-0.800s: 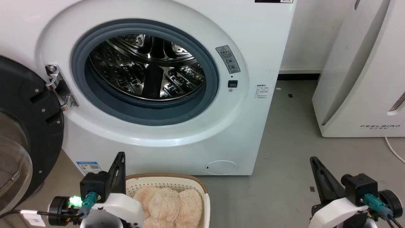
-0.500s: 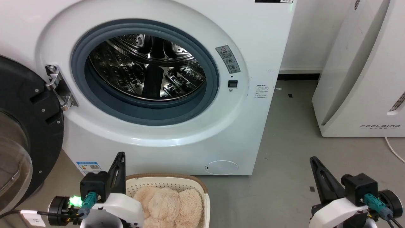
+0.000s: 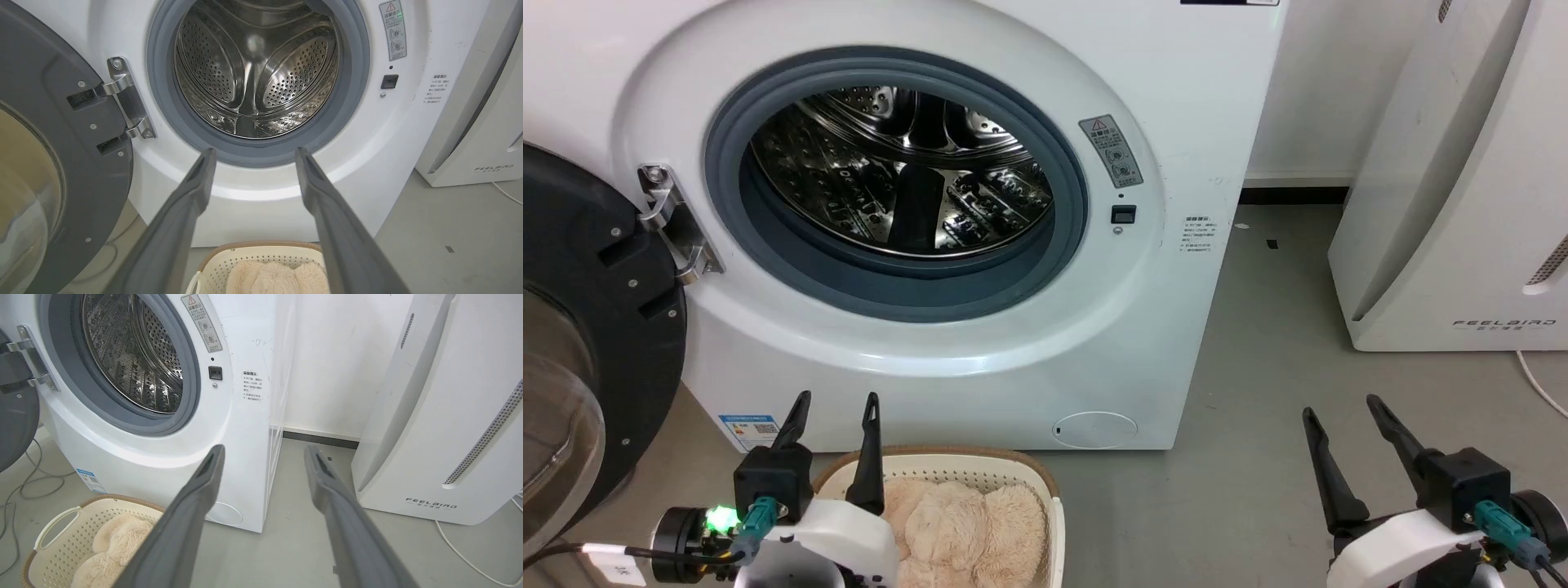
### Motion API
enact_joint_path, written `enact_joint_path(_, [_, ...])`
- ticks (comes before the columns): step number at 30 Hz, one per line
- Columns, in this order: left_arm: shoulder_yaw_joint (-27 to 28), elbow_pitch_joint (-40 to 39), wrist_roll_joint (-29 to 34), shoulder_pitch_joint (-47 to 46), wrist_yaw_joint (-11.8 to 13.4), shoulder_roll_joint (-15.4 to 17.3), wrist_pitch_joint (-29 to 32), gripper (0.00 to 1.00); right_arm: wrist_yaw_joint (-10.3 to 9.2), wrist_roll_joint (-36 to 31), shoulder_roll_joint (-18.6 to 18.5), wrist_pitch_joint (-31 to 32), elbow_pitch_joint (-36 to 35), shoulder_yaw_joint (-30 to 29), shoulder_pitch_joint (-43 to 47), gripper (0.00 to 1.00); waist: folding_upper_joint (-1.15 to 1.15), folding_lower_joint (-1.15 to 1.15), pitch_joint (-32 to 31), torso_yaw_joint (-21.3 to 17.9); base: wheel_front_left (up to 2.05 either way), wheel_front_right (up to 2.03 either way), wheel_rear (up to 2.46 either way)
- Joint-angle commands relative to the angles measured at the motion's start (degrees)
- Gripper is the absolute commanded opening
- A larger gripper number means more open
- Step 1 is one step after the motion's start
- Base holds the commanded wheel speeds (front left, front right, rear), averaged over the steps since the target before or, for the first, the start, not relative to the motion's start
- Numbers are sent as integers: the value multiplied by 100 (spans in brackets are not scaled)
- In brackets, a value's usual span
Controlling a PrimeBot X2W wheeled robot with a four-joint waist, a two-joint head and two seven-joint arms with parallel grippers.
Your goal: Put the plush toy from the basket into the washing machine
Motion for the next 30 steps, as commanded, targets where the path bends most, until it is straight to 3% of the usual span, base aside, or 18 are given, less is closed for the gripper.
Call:
enact_joint_path(1, [-17, 38, -25, -27, 37, 0, -62, 100, 0, 40, 0, -63, -25, -38, 4, 100, 0, 0, 9, 0, 0, 0, 0])
enact_joint_path(16, [-199, 618, 10, -415, -3, 76, -241, 100, -1, 191, -1, -242, -67, -184, -89, 100, 0, 0, 260, -37, 0, 0, 0])
enact_joint_path(30, [-468, 1764, 95, -1126, -80, 208, -409, 100, -2, 347, -1, -409, -117, -314, -348, 100, 0, 0, 813, -148, 0, 0, 0])
